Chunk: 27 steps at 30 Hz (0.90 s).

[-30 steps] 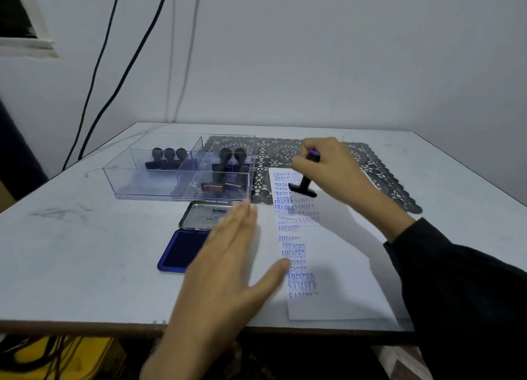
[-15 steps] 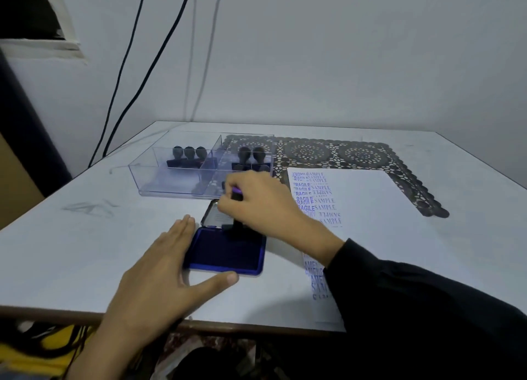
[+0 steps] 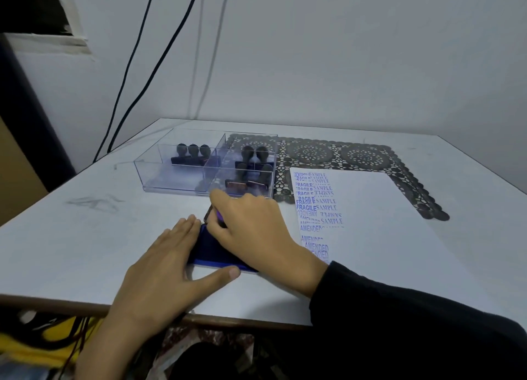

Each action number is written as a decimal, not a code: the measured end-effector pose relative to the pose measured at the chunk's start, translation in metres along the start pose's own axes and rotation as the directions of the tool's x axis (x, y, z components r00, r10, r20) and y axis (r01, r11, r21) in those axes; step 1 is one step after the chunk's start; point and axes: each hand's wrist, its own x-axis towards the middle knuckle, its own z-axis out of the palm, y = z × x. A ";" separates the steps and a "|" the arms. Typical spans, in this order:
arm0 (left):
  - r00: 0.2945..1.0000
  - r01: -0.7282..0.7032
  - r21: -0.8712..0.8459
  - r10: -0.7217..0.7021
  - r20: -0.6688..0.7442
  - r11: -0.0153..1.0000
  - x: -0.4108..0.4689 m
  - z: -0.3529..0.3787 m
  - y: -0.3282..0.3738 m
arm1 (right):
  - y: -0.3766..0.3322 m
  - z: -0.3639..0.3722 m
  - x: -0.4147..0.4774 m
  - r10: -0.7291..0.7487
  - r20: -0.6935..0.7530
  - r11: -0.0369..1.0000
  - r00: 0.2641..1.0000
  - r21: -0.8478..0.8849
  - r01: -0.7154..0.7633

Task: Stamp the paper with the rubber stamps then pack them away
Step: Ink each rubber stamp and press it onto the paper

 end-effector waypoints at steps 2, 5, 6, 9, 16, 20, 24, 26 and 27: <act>1.000 0.004 -0.010 -0.004 -0.005 1.000 -0.001 -0.002 0.002 | 0.000 -0.004 -0.001 -0.020 0.030 1.000 0.999 0.016 0.019; 1.000 -0.026 -0.059 0.026 -0.016 0.998 -0.003 -0.006 0.012 | 0.009 -0.014 0.005 0.019 0.161 0.989 0.987 0.142 -0.042; 0.999 -0.040 -0.088 0.038 -0.023 0.995 -0.004 -0.007 0.015 | 0.014 -0.019 0.006 0.046 0.168 0.978 0.985 0.191 -0.079; 0.996 -0.089 -0.150 0.083 -0.046 0.985 -0.007 -0.006 0.030 | 0.038 -0.039 0.008 0.145 0.161 0.958 0.976 0.225 -0.179; 0.948 -0.318 -0.203 0.315 -0.047 0.926 -0.002 0.020 0.085 | 0.097 -0.067 -0.012 0.299 0.238 0.942 0.924 0.079 -0.325; 0.916 -0.401 -0.072 0.402 -0.003 0.913 0.000 0.051 0.111 | 0.117 -0.072 -0.023 0.332 0.258 0.940 0.907 -0.012 -0.340; 0.929 -0.344 -0.005 0.342 0.141 0.939 0.000 0.061 0.120 | 0.125 -0.075 -0.029 0.331 0.278 0.942 0.902 -0.043 -0.333; 0.927 -0.362 0.031 0.356 0.116 0.932 0.001 0.063 0.119 | 0.127 -0.076 -0.031 0.333 0.281 0.942 0.900 -0.057 -0.331; 0.927 -0.366 0.049 0.360 0.104 0.929 0.000 0.064 0.117 | 0.127 -0.075 -0.032 0.336 0.278 0.941 0.900 -0.070 -0.330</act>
